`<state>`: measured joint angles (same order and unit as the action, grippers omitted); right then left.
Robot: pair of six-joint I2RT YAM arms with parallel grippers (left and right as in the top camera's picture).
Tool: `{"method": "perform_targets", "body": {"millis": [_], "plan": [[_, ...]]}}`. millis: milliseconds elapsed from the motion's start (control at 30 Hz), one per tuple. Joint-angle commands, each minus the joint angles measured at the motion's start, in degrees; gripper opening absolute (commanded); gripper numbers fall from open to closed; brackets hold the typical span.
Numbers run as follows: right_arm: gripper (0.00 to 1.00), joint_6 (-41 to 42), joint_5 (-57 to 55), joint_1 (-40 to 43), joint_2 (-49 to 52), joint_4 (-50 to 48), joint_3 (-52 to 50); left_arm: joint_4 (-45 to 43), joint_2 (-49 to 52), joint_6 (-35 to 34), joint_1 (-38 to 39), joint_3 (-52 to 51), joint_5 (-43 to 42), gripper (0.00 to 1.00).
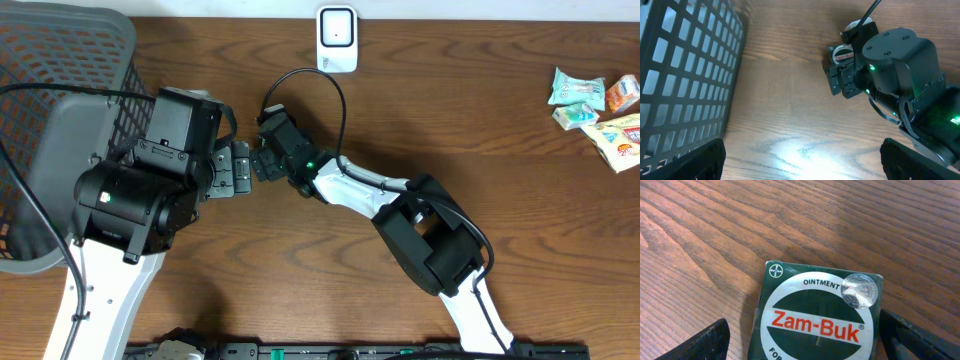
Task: Scan the item barcode
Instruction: 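Grasp the green Zam-Buk box with the right gripper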
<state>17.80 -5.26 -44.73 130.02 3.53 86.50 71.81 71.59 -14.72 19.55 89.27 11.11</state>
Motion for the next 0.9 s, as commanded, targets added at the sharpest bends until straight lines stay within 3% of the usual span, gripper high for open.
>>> {"method": "perform_targets", "body": {"millis": [0, 100, 367, 567, 800, 867], "plan": [[0.89, 0.6, -0.9, -0.3, 1.6, 0.9, -0.1, 0.2, 0.3, 0.5, -0.3, 0.5, 1.0, 0.98], [0.86, 0.6, -3.1, -0.3, 1.6, 1.6, -0.1, 0.2, 0.3, 0.5, -0.3, 0.5, 1.0, 0.98], [0.63, 0.5, -5.8, -0.2, 1.6, 2.8, 0.1, 0.2, 0.3, 0.5, -0.3, 0.5, 1.0, 0.98], [0.6, 0.4, -7.4, 0.4, -0.4, 6.6, 0.5, 0.2, 0.3, 0.5, -0.3, 0.5, 1.0, 0.98], [0.47, 0.4, -8.5, 3.7, -6.7, 13.9, 0.5, 0.2, 0.3, 0.5, -0.3, 0.5, 1.0, 0.98], [0.47, 0.4, -8.5, 4.8, -8.5, 16.4, 0.5, 0.2, 0.3, 0.5, -0.3, 0.5, 1.0, 0.98]]}}
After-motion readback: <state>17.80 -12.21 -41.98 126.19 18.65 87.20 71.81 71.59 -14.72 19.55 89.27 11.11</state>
